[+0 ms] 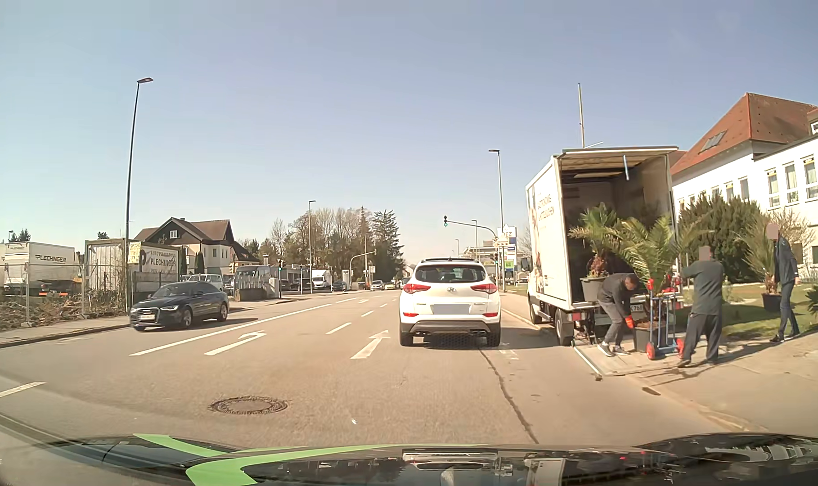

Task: Follow the waypoints while adhering to traffic rules and regulations

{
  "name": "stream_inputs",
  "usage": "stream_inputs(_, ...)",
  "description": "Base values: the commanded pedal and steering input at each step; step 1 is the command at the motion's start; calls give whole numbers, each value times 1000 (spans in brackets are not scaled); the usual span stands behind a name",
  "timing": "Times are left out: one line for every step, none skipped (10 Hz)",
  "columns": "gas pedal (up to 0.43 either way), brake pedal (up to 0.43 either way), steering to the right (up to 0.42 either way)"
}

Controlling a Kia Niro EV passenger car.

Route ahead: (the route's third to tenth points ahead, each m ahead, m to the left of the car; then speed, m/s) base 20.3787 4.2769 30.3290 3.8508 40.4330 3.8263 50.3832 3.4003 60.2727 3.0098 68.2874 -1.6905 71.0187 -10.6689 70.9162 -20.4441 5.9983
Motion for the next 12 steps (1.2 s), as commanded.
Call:
stream_inputs(130,0,3)
stream_inputs(130,0,5)
stream_inputs(130,0,5)
stream_inputs(130,0,5)
stream_inputs(130,0,5)
stream_inputs(130,0,5)
stream_inputs(130,0,5)
stream_inputs(130,0,5)
stream_inputs(130,0,5)
stream_inputs(130,0,5)
stream_inputs(130,0,5)
stream_inputs(130,0,9)
